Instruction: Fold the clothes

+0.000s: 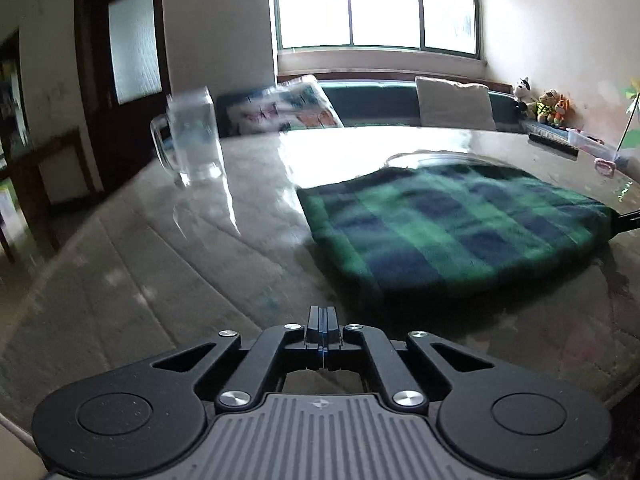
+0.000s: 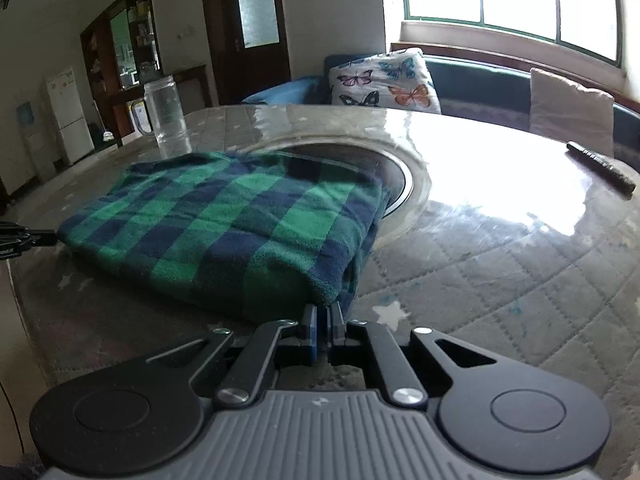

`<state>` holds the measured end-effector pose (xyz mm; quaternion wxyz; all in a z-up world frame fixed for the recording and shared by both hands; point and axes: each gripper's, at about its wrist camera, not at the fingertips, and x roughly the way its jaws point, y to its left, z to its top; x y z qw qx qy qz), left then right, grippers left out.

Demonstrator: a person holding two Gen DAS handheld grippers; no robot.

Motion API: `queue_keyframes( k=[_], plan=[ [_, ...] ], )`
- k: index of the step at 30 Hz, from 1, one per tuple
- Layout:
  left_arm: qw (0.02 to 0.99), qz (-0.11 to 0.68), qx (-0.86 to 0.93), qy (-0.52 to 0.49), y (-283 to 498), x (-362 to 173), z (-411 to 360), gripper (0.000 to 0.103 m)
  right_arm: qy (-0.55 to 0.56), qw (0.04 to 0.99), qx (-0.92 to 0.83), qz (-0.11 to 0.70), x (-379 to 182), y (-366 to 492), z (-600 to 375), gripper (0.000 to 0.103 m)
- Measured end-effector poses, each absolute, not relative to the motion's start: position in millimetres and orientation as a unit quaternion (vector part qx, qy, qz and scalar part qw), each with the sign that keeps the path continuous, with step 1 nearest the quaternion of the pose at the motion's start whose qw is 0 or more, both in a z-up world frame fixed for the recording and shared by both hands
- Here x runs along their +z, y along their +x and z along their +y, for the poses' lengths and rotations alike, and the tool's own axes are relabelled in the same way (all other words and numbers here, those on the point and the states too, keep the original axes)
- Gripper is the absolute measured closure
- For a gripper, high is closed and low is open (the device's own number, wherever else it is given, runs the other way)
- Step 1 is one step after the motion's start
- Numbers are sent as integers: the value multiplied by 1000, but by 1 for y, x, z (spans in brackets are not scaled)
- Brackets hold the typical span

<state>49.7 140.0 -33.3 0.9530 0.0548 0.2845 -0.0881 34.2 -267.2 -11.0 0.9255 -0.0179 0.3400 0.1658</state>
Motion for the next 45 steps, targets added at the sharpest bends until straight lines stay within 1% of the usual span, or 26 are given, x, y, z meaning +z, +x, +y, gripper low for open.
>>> queue_keyframes(
  k=[1,3,4,5,7,8,9,12,16,17,18,20,23,28,31,33,34,35,38,42,45],
  plan=[
    [955,279,-87,56,48,-29,140,101,-22,927,163,336,-8,33,-267,93],
    [957,267,-90,61,47,-20,134,100,-30,932,159,325,-1,31,-265,91],
    [959,261,-95,64,47,-16,129,100,-34,934,158,318,2,29,-263,88],
    [960,255,-100,67,47,-12,124,100,-40,936,160,311,6,29,-260,88],
    [959,247,-119,70,51,-8,110,95,-53,936,174,301,10,31,-250,87],
    [959,244,-126,74,54,-7,103,91,-61,937,179,295,12,32,-245,84],
    [958,242,-132,77,58,-7,96,87,-68,938,183,288,15,33,-241,83],
    [954,246,-150,80,71,-12,77,85,-61,939,190,280,21,37,-232,82],
    [948,255,-169,85,86,-22,54,84,-60,931,218,287,15,47,-215,81],
    [947,257,-175,83,88,-25,50,80,-61,927,226,292,11,51,-208,78],
    [945,259,-180,83,90,-28,46,75,-64,925,232,295,7,53,-203,76],
    [944,259,-181,92,90,-34,39,69,-69,921,238,299,1,57,-197,74],
    [942,266,-184,94,90,-42,35,68,-64,921,233,307,-2,58,-202,74],
    [940,275,-185,81,90,-50,40,63,-57,919,223,319,-7,61,-211,74],
    [939,276,-188,78,90,-49,41,57,-53,919,217,326,-10,63,-216,74],
    [940,273,-187,79,90,-46,39,53,-52,920,214,325,-9,66,-218,70],
    [941,271,-187,79,91,-44,38,52,-54,922,213,320,-7,68,-217,65],
    [942,269,-185,78,92,-43,38,52,-55,924,212,315,-5,72,-216,64],
    [944,266,-183,70,96,-40,39,51,-41,924,216,311,-6,92,-211,64],
    [941,280,-178,62,103,-46,44,51,-30,921,202,332,-18,117,-213,64],
    [940,283,-181,53,103,-47,50,50,-17,918,190,349,-24,130,-222,68]
  ],
)
